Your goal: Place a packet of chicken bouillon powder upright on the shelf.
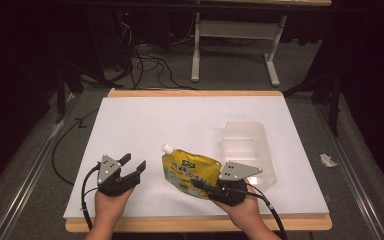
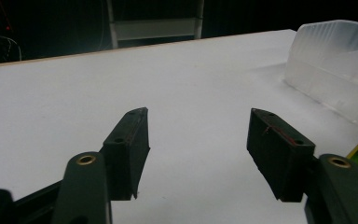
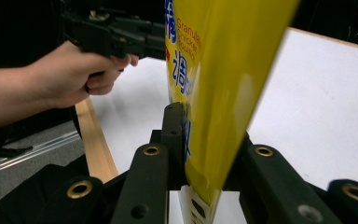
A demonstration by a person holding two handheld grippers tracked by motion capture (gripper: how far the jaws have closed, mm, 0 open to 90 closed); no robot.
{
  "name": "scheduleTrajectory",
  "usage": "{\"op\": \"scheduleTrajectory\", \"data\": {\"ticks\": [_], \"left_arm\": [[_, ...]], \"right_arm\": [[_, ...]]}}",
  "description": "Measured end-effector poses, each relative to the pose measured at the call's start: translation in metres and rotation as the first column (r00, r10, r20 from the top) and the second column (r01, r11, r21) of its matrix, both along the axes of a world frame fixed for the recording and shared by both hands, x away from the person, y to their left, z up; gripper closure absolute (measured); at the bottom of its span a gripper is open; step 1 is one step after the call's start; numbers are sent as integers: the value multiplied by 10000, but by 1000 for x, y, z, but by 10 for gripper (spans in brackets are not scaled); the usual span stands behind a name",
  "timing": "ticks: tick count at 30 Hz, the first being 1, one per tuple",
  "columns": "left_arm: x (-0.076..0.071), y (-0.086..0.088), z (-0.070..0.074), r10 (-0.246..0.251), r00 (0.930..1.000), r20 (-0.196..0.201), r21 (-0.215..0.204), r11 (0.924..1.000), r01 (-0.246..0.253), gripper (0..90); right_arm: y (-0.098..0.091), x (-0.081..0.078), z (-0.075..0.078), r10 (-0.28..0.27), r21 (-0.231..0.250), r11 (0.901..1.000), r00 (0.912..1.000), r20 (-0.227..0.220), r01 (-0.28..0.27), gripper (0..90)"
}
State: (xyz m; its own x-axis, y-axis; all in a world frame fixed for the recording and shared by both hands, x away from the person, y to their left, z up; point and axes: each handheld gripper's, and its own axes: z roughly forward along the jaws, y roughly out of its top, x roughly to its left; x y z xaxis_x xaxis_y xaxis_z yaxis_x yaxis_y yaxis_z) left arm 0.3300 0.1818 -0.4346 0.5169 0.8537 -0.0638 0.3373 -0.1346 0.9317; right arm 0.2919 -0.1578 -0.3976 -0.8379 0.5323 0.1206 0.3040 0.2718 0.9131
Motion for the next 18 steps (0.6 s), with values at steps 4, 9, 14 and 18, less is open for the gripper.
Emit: {"op": "scheduleTrajectory", "data": {"ticks": [4,9,14,18], "left_arm": [[2,-1,-2,-41,9997,-229,90,10000,43,326],[5,-2,-4,-89,9989,-471,166,9998,97,265],[6,-2,-5,-74,9983,-584,124,9999,81,225],[7,-2,-6,-84,9978,-656,185,9998,96,208]], "right_arm": [[-5,0,7,69,41,10000,9999,84,-69,780],[-16,1,18,71,258,9996,9997,252,-78,780],[-31,2,30,-128,454,9989,9987,488,106,780],[-41,3,37,-324,582,9979,9975,627,287,780]]}}
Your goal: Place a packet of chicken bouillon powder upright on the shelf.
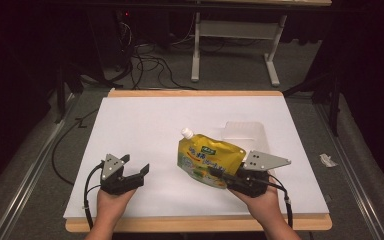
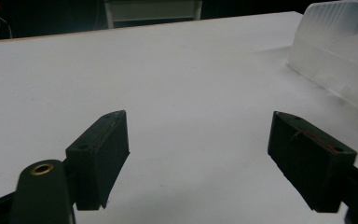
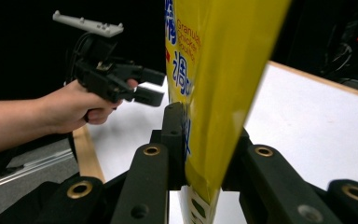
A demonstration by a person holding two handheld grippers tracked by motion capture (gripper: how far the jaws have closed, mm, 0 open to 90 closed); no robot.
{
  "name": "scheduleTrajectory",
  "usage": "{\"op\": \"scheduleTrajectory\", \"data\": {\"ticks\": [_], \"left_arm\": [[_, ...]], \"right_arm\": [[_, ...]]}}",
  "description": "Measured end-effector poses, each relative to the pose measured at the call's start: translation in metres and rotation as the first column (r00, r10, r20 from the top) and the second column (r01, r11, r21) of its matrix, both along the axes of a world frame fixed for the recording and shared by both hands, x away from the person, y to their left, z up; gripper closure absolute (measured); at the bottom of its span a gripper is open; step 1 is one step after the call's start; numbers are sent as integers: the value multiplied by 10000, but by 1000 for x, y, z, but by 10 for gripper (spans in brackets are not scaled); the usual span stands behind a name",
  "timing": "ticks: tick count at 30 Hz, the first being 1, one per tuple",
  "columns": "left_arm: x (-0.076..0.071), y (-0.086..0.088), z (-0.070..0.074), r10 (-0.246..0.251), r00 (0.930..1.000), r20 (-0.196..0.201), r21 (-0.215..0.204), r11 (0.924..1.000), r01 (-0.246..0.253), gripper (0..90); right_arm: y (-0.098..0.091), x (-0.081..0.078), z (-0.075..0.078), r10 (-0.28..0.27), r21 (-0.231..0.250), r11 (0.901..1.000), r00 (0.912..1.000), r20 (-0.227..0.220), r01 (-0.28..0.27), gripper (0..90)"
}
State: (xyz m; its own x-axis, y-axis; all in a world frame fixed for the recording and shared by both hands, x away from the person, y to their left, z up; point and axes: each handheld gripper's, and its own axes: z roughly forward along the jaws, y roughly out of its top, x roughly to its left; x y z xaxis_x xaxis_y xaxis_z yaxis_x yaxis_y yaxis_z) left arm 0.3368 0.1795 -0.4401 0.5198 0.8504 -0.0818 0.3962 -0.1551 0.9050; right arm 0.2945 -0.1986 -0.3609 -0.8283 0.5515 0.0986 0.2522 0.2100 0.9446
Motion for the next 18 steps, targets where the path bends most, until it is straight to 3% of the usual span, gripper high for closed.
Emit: {"op": "scheduleTrajectory", "data": {"ticks": [18], "left_arm": [[1,-3,-1,-166,9998,-63,127,9998,166,219]], "right_arm": [[-44,1,20,-1072,229,9941,9928,538,1061,780]]}}
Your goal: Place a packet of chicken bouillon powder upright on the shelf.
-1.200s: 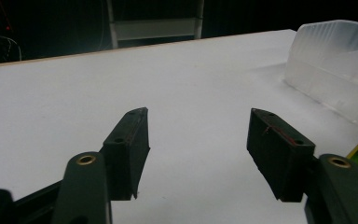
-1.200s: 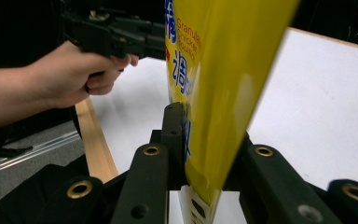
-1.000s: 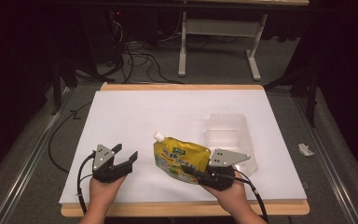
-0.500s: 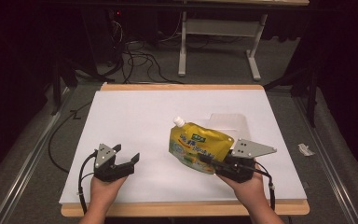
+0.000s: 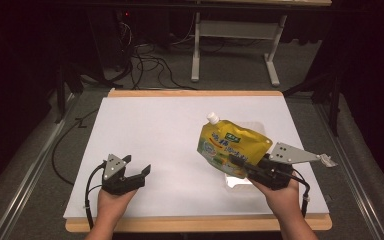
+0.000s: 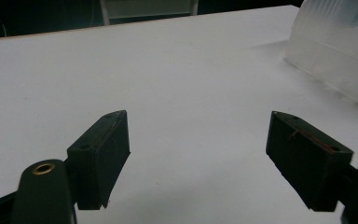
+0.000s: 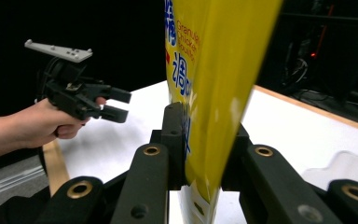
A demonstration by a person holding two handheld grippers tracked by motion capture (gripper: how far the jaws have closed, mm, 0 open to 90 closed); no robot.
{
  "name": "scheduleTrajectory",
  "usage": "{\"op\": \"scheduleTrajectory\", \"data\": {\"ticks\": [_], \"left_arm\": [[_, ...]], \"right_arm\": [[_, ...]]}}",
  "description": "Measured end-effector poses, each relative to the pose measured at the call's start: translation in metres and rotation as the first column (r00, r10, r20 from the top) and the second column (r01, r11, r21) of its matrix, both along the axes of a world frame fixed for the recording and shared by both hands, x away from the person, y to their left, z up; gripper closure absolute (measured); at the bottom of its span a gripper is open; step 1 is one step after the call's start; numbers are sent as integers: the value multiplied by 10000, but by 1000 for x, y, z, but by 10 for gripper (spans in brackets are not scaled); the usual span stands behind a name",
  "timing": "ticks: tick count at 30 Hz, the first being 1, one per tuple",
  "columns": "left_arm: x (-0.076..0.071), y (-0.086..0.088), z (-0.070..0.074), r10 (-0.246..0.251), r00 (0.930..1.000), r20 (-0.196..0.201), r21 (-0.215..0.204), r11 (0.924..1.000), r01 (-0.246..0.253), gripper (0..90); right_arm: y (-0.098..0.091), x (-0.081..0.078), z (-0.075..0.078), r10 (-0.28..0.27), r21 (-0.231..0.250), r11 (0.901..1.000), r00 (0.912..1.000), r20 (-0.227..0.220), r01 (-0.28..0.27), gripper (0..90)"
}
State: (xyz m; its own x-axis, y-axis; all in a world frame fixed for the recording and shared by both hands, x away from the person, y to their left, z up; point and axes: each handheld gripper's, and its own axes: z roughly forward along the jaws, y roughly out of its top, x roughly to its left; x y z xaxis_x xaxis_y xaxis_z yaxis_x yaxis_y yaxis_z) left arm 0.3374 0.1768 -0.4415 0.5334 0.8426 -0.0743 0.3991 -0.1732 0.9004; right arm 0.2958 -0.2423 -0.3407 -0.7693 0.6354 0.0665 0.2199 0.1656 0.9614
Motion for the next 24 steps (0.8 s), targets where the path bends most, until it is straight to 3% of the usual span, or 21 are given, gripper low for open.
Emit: {"op": "scheduleTrajectory", "data": {"ticks": [10,15,24], "left_arm": [[1,0,0,-37,10000,-10,-22,10000,37,221],[1,0,0,-45,10000,-10,-25,10000,45,221],[0,3,0,0,10000,3,-17,10000,0,222]], "right_arm": [[-39,6,4,-995,205,9949,9949,166,991,780],[-55,9,-1,-1354,275,9904,9907,-119,1357,780],[-72,8,-10,-1437,-61,9896,9884,-496,1436,783]]}}
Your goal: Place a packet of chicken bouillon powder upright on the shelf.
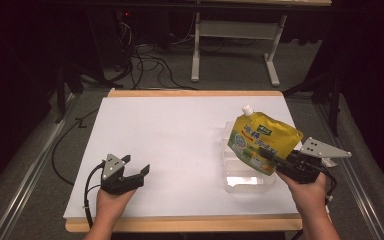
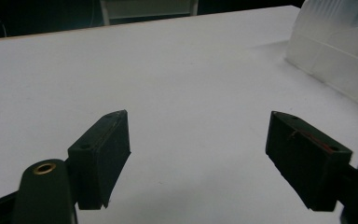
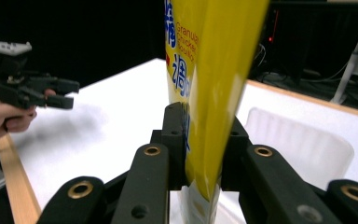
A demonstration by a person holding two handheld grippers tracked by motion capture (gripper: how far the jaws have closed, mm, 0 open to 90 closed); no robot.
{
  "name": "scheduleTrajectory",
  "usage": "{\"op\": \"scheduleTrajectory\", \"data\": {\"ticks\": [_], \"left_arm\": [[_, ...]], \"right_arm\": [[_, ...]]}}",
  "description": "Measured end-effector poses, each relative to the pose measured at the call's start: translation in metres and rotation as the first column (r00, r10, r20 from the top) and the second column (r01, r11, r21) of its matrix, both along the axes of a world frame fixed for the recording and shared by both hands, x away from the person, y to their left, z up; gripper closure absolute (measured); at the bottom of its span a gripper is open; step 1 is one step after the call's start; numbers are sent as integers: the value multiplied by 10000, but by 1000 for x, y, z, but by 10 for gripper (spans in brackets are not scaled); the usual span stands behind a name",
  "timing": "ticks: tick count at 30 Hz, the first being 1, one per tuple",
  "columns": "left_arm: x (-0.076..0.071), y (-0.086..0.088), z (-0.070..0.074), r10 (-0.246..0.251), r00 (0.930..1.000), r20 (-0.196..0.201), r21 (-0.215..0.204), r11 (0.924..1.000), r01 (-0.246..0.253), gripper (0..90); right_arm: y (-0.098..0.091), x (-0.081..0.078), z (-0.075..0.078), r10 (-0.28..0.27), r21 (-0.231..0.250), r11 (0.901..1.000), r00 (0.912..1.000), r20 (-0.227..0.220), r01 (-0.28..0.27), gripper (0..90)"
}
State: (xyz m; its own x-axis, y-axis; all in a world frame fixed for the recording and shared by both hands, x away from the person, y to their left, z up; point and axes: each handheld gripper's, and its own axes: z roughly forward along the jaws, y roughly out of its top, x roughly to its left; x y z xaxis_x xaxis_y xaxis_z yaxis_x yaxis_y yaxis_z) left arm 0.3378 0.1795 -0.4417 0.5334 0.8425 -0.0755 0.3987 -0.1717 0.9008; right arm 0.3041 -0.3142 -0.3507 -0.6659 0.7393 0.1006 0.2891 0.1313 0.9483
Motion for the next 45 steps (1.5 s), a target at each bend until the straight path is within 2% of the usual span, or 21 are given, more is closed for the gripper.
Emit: {"op": "scheduleTrajectory", "data": {"ticks": [6,11,16,29,39,45], "left_arm": [[1,-3,-2,-58,10000,-61,144,9999,58,223],[1,-4,-2,-70,9999,-76,173,9998,71,223],[0,-4,-3,-29,9999,-111,190,9998,31,224],[0,-3,-3,-23,9999,-137,141,9999,24,224],[0,-2,-3,-16,9999,-108,122,9999,18,224],[0,-1,-3,-3,10000,-55,103,9999,4,224]], "right_arm": [[-6,0,-7,166,-310,9994,9994,-291,-175,784],[-4,1,-9,289,-465,9985,9991,-318,-304,783],[-1,0,-16,417,-648,9969,9974,-587,-455,783],[4,-6,-23,489,-547,9971,9965,-677,-527,783],[3,-9,-19,617,-462,9969,9971,-442,-637,783],[4,-8,-26,657,-465,9965,9954,-692,-690,783]]}}
